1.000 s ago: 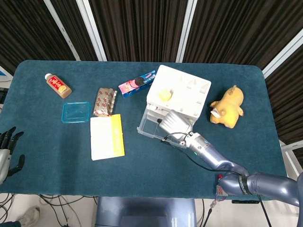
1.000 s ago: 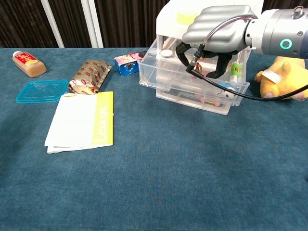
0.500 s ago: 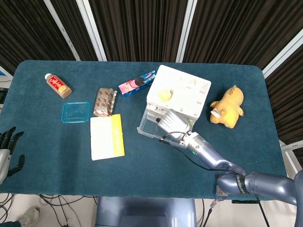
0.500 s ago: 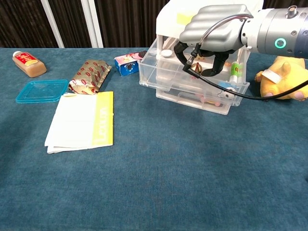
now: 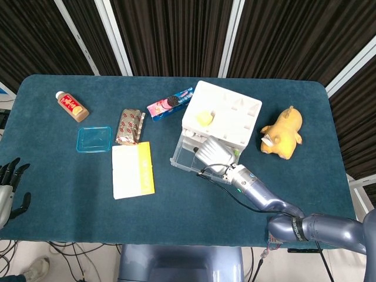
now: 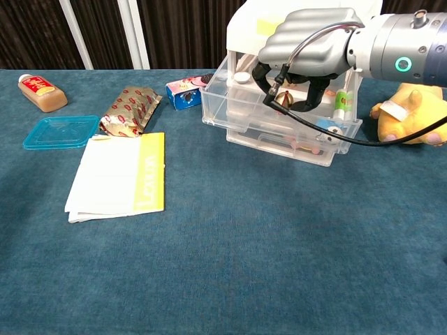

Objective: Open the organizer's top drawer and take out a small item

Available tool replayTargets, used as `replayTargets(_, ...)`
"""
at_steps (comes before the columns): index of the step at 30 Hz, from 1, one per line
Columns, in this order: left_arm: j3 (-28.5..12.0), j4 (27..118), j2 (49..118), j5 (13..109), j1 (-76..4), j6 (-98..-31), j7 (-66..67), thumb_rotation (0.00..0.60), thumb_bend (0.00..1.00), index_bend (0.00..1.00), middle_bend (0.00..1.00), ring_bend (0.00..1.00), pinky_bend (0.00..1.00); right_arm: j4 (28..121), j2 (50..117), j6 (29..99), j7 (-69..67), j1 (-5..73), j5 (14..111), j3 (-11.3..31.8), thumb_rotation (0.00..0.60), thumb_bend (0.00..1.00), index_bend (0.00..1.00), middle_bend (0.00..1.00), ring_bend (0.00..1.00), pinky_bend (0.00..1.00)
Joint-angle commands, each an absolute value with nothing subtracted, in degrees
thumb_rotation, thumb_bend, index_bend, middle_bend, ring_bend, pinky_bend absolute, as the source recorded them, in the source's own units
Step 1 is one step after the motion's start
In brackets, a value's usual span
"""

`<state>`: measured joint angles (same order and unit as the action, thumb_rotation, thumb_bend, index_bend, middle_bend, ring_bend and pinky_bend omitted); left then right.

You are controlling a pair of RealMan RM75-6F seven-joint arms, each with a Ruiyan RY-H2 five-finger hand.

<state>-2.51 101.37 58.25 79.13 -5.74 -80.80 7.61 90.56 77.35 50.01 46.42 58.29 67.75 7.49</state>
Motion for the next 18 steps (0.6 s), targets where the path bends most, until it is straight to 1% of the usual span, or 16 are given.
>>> replayTargets(1,-2.55,101.36,58.27,79.11,-5.74,-80.87,7.64,0.600,0.47,0.10,0.00,0.00,0.00,90.59,77.37,50.03,46.56,58.36,67.61,7.42,0.600,0.35,0.49,1.00,1.00,1.00)
replayTargets(18,-2.55,101.31,58.29,79.02,-5.73,-80.88,7.71,0.600,0.47,0.10,0.00,0.00,0.00,90.51,77.91,49.69,47.81,59.42,66.33,7.16,0.600,0.36,0.49,1.00,1.00,1.00)
